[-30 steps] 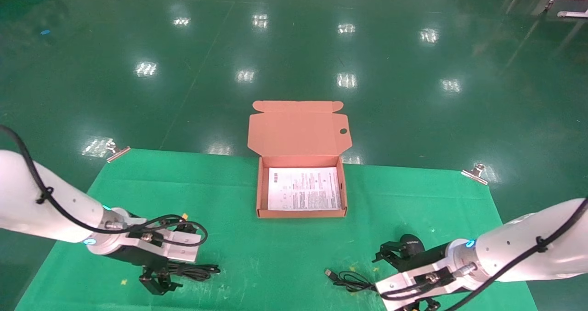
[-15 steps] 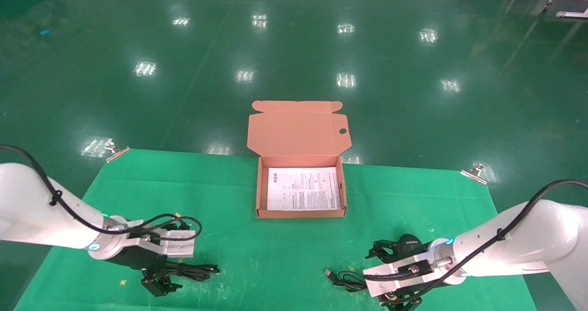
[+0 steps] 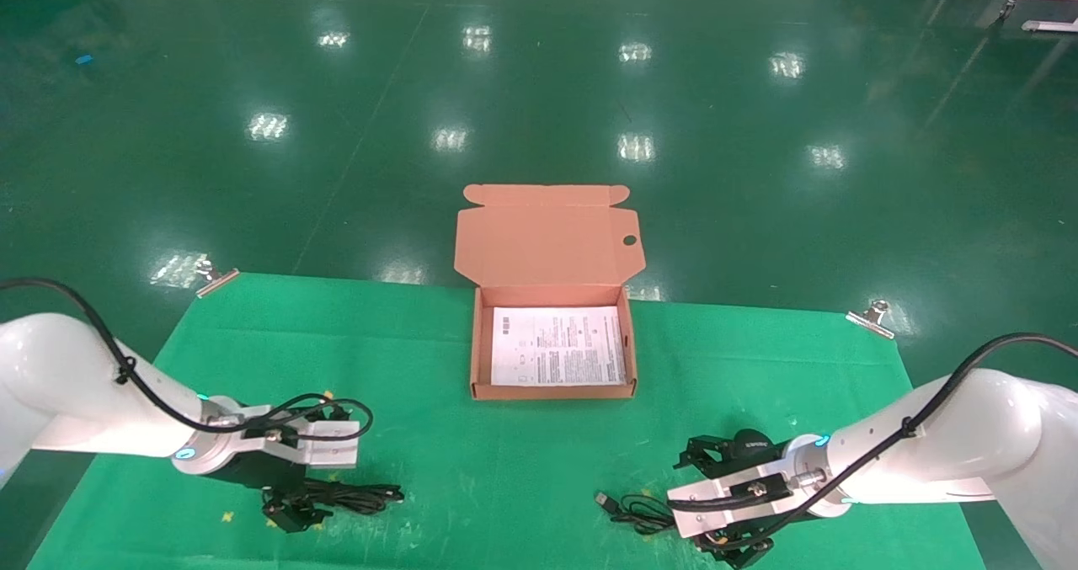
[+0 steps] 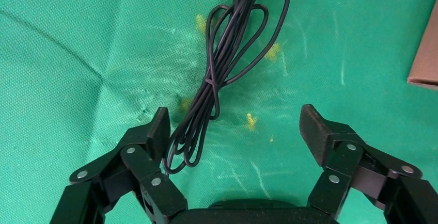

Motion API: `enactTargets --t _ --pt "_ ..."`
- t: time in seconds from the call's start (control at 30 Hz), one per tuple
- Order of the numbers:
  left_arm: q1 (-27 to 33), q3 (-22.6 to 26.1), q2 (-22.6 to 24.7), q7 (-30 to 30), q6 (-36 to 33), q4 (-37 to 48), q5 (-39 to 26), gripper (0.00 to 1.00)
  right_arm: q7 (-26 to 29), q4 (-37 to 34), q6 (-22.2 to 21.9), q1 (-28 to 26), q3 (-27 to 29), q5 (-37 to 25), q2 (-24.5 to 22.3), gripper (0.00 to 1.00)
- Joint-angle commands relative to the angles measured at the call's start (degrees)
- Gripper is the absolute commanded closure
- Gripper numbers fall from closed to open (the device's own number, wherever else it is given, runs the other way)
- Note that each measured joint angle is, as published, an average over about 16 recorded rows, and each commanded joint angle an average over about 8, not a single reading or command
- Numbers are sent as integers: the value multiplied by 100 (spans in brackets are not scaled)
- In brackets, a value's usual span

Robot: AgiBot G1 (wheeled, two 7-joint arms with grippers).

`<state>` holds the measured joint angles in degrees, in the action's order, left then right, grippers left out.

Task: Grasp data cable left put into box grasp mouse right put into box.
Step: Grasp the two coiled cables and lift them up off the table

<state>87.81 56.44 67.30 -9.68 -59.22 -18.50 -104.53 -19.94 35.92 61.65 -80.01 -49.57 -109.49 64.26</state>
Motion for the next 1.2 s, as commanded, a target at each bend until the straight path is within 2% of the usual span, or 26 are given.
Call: enactTargets --t 0.03,1.2 --pt "-2 -3 2 -1 10 3 3 100 -2 -2 -1 -2 1 3 1 100" --pt "7 10 -31 36 -98 -114 1 100 30 98 35 2 1 5 -32 100"
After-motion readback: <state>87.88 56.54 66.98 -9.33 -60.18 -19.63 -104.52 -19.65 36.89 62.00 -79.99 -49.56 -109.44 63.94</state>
